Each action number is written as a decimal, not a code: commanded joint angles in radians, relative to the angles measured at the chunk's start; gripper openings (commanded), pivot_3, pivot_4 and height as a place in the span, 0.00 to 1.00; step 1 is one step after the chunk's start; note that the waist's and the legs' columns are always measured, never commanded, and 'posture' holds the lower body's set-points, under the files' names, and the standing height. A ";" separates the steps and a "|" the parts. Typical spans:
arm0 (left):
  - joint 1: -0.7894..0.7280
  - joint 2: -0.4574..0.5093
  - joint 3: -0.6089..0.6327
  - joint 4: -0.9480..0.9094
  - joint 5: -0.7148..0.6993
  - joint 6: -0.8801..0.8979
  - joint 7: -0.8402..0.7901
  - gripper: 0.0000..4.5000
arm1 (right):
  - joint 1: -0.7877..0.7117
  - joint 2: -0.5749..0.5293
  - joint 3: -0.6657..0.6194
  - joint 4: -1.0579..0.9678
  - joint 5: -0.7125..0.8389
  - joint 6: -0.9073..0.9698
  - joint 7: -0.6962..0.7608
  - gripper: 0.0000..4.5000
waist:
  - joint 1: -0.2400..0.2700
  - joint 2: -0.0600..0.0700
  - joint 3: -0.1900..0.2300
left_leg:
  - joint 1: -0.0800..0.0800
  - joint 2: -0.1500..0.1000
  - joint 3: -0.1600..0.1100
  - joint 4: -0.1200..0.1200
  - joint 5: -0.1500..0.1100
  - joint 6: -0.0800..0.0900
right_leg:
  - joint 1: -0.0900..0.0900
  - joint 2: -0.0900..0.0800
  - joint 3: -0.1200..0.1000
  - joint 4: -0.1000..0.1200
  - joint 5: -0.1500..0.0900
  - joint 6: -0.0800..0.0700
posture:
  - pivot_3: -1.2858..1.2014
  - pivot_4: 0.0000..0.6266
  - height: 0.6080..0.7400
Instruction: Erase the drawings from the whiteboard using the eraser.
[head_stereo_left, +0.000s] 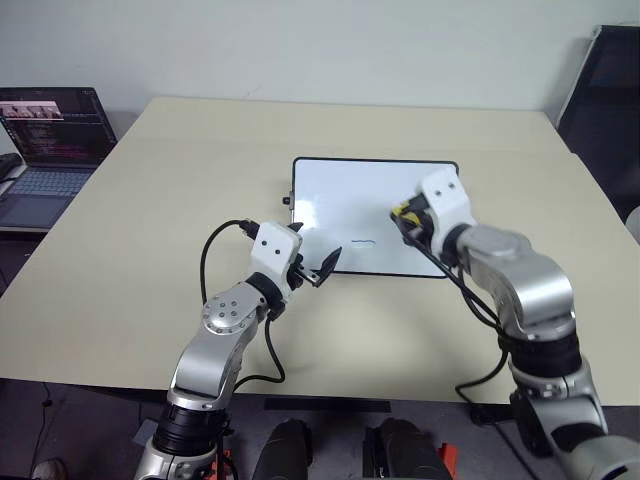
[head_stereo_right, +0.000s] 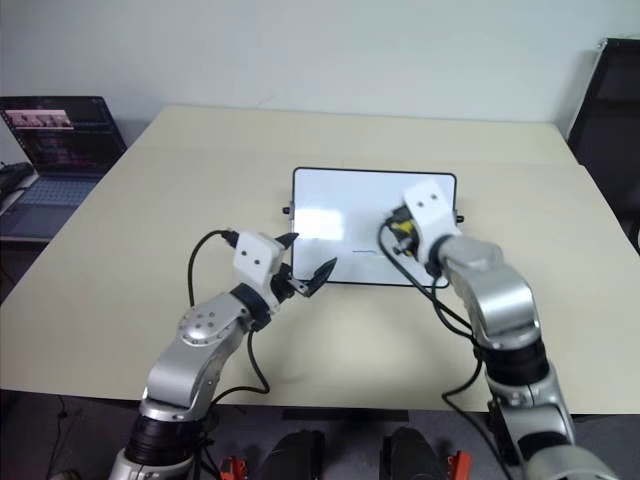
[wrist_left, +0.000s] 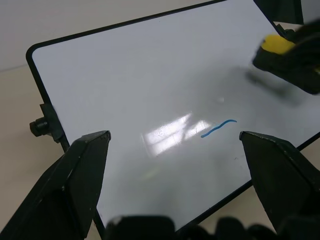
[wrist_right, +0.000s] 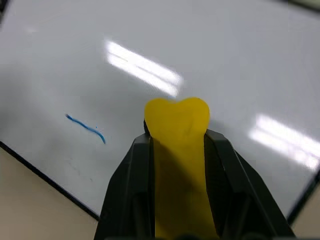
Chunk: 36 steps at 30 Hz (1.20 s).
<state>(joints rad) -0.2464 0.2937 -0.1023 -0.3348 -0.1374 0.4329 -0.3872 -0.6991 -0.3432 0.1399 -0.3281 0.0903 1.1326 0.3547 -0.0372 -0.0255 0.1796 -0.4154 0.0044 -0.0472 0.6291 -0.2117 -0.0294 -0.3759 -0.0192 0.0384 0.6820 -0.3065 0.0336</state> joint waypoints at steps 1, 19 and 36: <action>-0.018 0.000 0.004 -0.010 -0.007 -0.016 -0.011 1.00 | -0.088 0.004 0.074 0.087 -0.005 -0.122 0.053 0.22 | 0.001 0.000 0.000 | 0.000 0.000 0.000 0.000 0.000 0.000 | 0.000 0.000 0.000 0.000 0.000 0.000 | 0.52 0.24 1.00; 0.022 0.003 0.021 -0.075 -0.001 0.012 0.020 1.00 | -0.176 -0.051 0.235 0.331 -0.109 -0.336 0.185 0.22 | 0.008 0.000 0.000 | -0.002 -0.001 -0.001 0.000 0.000 0.000 | 0.000 -0.002 0.000 -0.001 0.000 0.000 | 0.52 0.24 1.00; 0.022 0.006 0.035 -0.108 0.000 0.025 0.044 1.00 | -0.028 0.010 0.238 0.325 -0.088 -0.255 0.214 0.22 | 0.008 0.000 0.000 | 0.000 -0.001 -0.001 0.000 0.000 0.000 | 0.001 -0.003 0.000 -0.001 0.000 0.000 | 0.52 0.24 1.00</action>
<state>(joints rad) -0.2199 0.3019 -0.0781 -0.3921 -0.1360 0.4617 -0.3497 -0.7479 -0.3199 0.3742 -0.0068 0.0121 0.8606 0.5666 -0.0295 -0.0257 0.1794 -0.4147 0.0039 -0.0480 0.6296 -0.2118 -0.0294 -0.3739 -0.0216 0.0380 0.6815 -0.3065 0.0337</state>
